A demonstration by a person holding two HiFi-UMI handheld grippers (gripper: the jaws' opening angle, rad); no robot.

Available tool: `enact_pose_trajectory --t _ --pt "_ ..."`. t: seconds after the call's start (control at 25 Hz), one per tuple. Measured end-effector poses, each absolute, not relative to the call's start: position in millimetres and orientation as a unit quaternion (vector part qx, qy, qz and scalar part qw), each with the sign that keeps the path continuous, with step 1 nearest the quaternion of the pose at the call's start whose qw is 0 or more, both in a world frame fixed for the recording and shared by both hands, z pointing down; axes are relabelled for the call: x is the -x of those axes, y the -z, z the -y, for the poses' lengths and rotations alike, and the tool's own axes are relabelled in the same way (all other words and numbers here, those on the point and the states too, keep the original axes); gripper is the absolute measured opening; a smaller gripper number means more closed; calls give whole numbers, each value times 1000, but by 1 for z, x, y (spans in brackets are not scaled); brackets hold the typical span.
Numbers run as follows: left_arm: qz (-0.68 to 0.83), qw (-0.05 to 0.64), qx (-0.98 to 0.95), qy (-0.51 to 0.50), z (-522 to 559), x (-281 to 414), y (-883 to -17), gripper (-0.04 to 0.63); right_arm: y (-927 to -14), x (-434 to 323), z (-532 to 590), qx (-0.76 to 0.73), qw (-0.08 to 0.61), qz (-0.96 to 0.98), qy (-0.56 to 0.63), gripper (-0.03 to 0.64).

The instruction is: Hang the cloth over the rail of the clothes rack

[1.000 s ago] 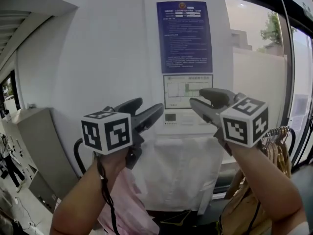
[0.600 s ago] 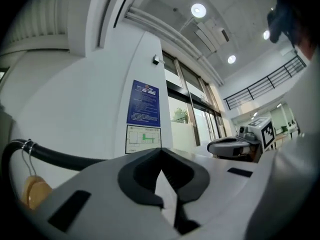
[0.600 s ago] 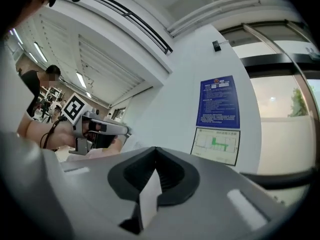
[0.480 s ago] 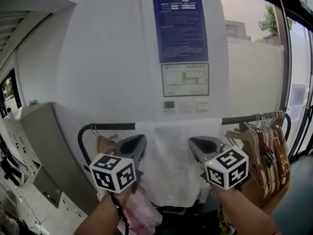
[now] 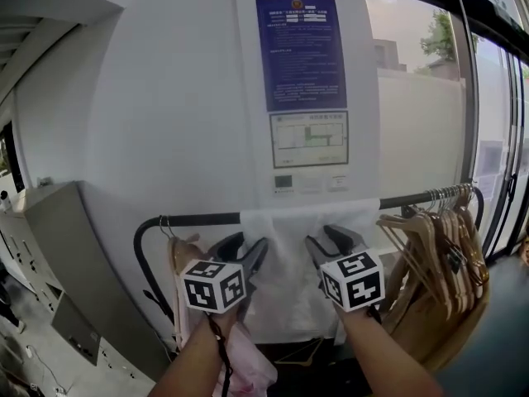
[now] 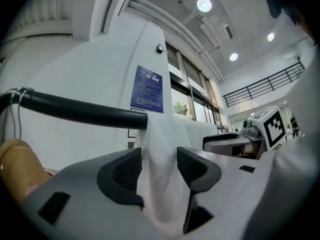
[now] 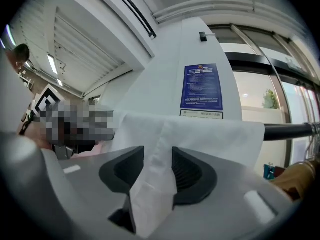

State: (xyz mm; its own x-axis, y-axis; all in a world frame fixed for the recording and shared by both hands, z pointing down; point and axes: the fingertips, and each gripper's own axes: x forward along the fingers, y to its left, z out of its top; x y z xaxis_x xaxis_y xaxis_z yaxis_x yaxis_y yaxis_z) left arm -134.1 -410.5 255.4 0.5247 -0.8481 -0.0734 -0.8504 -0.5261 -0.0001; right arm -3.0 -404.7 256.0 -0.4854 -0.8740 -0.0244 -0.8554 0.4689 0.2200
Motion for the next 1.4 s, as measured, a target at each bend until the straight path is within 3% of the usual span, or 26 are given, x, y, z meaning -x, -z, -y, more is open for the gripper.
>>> enact_pose_trajectory --t 0.16,0.4,0.68,0.88,1.04,1.12,1.28,1.4 --pt "-463 6 886 -39 424 125 -254 207 -256 -2 417 -533 50 838 108 136" --pt "-431 12 901 -42 426 117 -248 207 -253 -8 425 -545 52 830 110 58" --pt "-435 21 898 -58 428 121 -240 207 -254 2 425 -545 44 830 114 153" --pt "-406 26 912 -61 420 103 -236 203 -249 1 431 -567 40 814 116 151" --pt "-388 35 918 -74 410 99 -231 25 -243 -8 439 -585 32 800 126 62" --pt "-379 32 922 -75 408 99 -231 15 -240 -7 440 -577 25 808 118 52" --pt "-378 40 923 -63 408 100 -232 15 -241 -1 430 -546 10 832 92 124" --pt "-382 47 921 -59 408 100 -231 15 -233 -4 414 -547 -8 831 100 126"
